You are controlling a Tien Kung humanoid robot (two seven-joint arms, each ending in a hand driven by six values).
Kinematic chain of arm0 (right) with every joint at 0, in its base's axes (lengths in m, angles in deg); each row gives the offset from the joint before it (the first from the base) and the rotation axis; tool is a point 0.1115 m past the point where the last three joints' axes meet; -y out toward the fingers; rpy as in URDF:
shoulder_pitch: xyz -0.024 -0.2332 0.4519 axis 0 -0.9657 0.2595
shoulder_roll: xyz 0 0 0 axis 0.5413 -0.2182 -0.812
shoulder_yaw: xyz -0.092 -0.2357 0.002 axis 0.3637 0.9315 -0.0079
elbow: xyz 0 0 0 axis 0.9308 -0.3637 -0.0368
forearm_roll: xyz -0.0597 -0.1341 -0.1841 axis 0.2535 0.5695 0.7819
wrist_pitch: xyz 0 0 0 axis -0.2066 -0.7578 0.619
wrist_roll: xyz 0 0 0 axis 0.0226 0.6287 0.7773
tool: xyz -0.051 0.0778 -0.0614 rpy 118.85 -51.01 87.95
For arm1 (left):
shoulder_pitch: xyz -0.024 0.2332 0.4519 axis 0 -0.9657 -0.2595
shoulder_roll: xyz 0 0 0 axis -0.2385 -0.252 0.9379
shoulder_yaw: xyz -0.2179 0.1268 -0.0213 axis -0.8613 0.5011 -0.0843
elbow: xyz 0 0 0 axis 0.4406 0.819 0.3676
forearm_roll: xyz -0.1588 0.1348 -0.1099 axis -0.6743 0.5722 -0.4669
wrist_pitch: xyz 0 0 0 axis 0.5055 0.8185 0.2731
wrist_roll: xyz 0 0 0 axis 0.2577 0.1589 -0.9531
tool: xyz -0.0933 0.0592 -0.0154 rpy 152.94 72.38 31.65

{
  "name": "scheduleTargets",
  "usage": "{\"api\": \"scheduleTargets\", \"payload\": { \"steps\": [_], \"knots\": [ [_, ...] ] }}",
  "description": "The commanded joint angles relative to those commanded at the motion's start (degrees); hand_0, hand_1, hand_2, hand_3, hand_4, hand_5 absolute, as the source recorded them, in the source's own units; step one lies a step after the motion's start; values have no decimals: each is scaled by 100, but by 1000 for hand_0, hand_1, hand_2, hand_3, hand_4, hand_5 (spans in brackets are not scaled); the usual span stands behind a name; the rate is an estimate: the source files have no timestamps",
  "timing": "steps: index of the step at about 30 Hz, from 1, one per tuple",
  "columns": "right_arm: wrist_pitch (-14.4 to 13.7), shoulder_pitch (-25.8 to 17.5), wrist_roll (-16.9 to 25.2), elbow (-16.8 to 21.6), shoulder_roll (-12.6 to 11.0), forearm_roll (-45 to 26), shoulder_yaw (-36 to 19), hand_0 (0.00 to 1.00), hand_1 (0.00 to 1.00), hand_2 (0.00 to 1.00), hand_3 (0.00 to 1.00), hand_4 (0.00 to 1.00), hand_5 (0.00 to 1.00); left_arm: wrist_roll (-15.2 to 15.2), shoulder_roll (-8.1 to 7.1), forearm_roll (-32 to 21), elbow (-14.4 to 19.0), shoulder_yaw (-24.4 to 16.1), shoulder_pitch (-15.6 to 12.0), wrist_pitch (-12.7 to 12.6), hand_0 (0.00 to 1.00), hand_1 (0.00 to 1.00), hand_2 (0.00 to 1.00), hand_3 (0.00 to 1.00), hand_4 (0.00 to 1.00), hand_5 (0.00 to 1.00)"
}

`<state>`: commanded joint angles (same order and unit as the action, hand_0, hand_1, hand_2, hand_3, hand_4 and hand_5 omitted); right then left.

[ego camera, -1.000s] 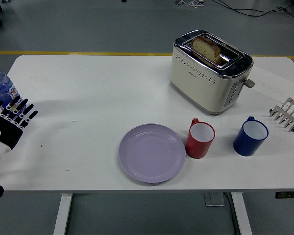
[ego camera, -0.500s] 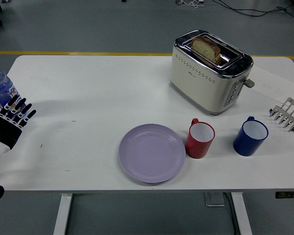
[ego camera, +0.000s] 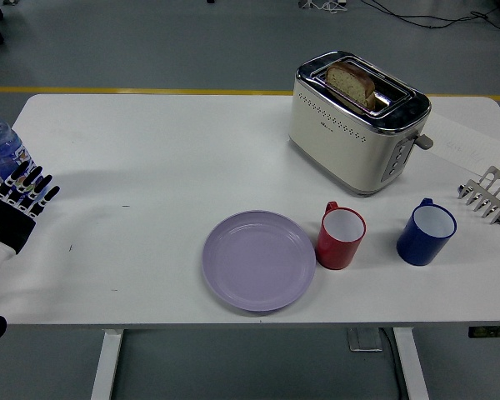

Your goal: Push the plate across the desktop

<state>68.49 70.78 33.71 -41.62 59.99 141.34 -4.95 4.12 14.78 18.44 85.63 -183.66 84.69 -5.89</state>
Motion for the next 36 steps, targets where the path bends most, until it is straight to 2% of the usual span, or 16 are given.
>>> {"api": "scheduleTargets", "payload": {
  "steps": [19,36],
  "knots": [
    [-5,-17,-21,0,17,59,-7,532,502,603,551,253,194,-36,31,64,-95,-103,-63,-31,630,699,699,668,532,998],
    [11,-22,-16,0,23,92,-59,531,502,603,551,252,195,-39,42,116,-53,-126,-91,-55,635,701,699,667,530,998]
  ]
}}
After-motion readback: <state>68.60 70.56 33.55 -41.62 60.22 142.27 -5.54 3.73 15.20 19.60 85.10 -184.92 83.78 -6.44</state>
